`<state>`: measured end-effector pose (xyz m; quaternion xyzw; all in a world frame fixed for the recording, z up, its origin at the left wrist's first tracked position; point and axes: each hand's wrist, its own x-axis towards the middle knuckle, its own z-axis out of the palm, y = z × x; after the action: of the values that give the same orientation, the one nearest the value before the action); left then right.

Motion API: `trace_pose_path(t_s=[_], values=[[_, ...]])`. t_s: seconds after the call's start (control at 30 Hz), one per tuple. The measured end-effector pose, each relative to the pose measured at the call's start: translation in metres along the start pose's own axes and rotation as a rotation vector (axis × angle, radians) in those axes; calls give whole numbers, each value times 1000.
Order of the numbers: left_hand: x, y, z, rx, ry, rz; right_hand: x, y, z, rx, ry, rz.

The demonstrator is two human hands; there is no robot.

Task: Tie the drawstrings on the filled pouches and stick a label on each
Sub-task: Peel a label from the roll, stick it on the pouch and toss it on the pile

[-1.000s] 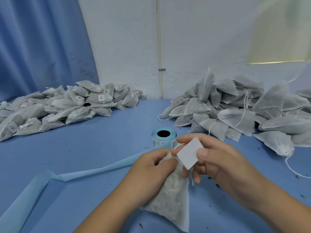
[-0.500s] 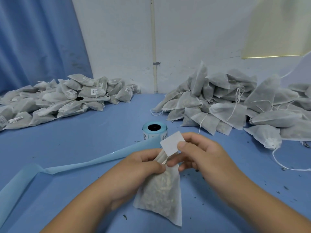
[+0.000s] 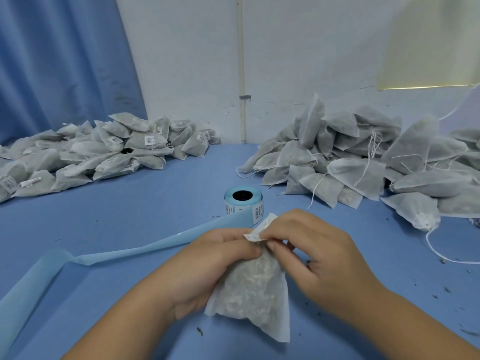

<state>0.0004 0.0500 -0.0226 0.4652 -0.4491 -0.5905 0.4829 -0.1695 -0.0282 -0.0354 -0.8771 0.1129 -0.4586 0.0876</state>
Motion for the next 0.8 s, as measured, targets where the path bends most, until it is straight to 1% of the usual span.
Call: trace_pose_path(t_s=[0.1,0.33,0.43,0.53,0.6,0.63,0.7,0.77,0.8], values=[[0,1,-2,25,35,-5,1,1,-1,6,-79,-29],[2,3,-1,7,39,22,5,2,-9,-120,-262,-76],[4,-1,0,-26,93,59,8,5,-12,-127,-327,-81],[5,-4,3,-19,161,116,8,9,-13,-186,-383,-101],[7,-5,4,-1,251,171,6,10,-11,-190,-355,-88],[7,-4,5,41,313,215,4,9,-8,-130,-301,-33],[7,-4,8,173,407,337,3,1,-2,117,-128,201],[6,-4,13,232,407,436,4,-6,5,349,25,478],[6,-4,15,227,395,465,5,-7,8,440,57,601]])
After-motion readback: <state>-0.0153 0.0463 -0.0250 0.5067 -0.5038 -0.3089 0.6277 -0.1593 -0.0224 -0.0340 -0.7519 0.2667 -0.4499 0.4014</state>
